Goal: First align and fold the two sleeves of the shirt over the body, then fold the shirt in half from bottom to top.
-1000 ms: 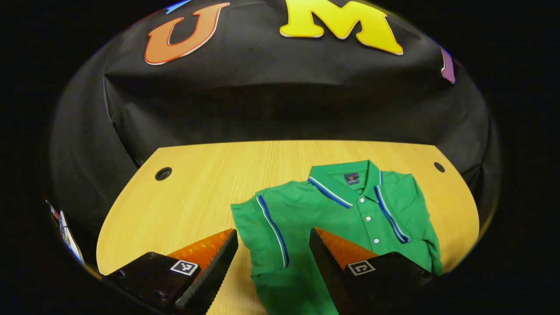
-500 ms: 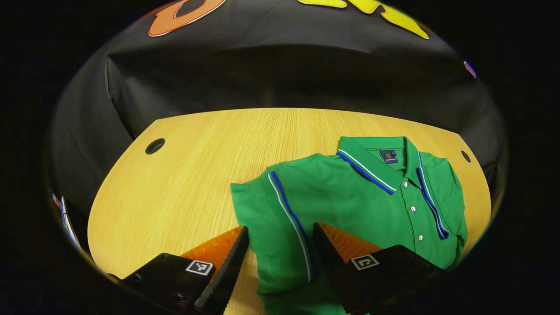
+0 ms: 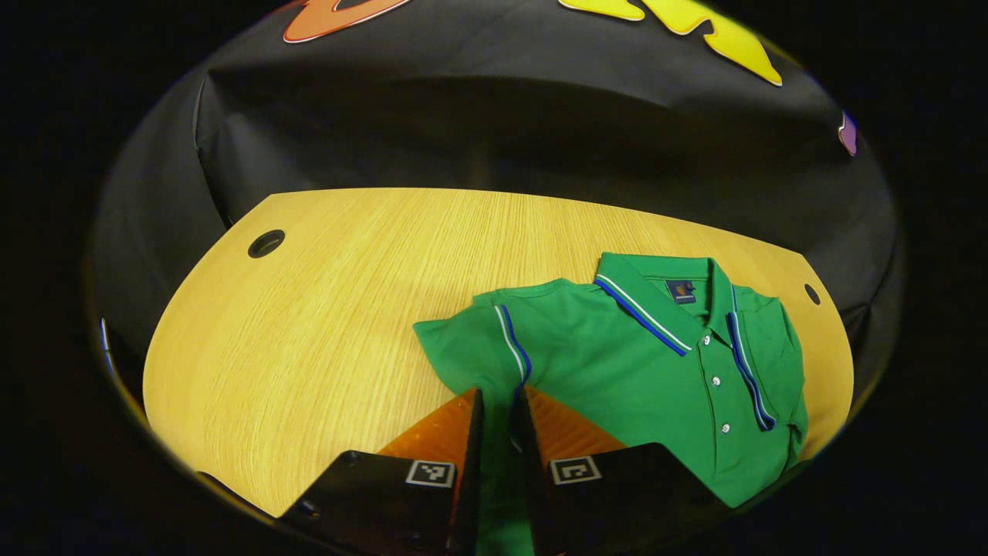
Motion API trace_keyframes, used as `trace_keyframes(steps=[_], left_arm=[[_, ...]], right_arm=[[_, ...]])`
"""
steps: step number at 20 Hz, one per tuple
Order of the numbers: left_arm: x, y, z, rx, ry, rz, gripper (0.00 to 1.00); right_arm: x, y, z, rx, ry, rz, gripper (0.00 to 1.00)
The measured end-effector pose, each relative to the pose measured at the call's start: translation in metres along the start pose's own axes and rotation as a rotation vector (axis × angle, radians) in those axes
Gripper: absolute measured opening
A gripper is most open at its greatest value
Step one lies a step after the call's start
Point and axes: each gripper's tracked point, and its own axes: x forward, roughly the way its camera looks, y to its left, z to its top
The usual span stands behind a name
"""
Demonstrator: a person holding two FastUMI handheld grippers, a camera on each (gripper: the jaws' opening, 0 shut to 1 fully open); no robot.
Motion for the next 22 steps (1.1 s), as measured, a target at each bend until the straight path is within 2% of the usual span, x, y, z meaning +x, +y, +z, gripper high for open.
trace_keyframes(steps=[1, 3, 4, 8, 9, 10, 15, 17, 18, 19, 20, 22], left_arm=[[0.0, 0.001, 0.002, 0.001, -0.009, 0.009, 0.21], [-0.001, 0.004, 0.002, 0.005, -0.008, 0.008, 0.07], [-0.003, 0.004, 0.003, 0.0, -0.012, 0.001, 0.06], [-0.028, -0.007, 0.027, -0.024, -0.073, -0.052, 0.06], [-0.036, -0.013, 0.034, -0.021, -0.085, -0.067, 0.06], [-0.045, -0.021, 0.042, -0.017, -0.096, -0.08, 0.06], [-0.065, -0.096, 0.049, -0.018, -0.086, -0.198, 0.06], [-0.066, -0.116, 0.053, -0.031, -0.085, -0.202, 0.06], [-0.069, -0.123, 0.053, -0.051, -0.085, -0.222, 0.07], [-0.077, -0.132, 0.051, -0.075, -0.09, -0.251, 0.18], [-0.086, -0.138, 0.053, -0.1, -0.097, -0.285, 0.27], [-0.103, -0.132, 0.055, -0.132, -0.118, -0.281, 0.55]], right_arm=[[0.001, -0.001, 0.001, 0.004, 0.004, -0.002, 0.96], [0.002, 0.001, 0.002, 0.005, 0.003, 0.0, 0.93], [0.002, 0.002, 0.003, 0.003, 0.001, 0.004, 0.96], [-0.001, 0.011, 0.002, 0.008, 0.004, 0.023, 0.96], [-0.001, 0.014, 0.002, 0.014, 0.001, 0.027, 0.93], [-0.003, 0.014, 0.005, 0.017, -0.005, 0.03, 0.96], [-0.017, 0.008, 0.018, 0.035, -0.059, 0.019, 0.96], [-0.025, 0.003, 0.022, 0.044, -0.075, 0.012, 0.93], [-0.029, 0.001, 0.024, 0.046, -0.087, 0.008, 0.93], [-0.033, -0.001, 0.026, 0.044, -0.098, 0.004, 0.96], [-0.037, -0.001, 0.026, 0.04, -0.107, 0.003, 0.92], [-0.041, -0.001, 0.027, 0.034, -0.117, 0.003, 0.96]])
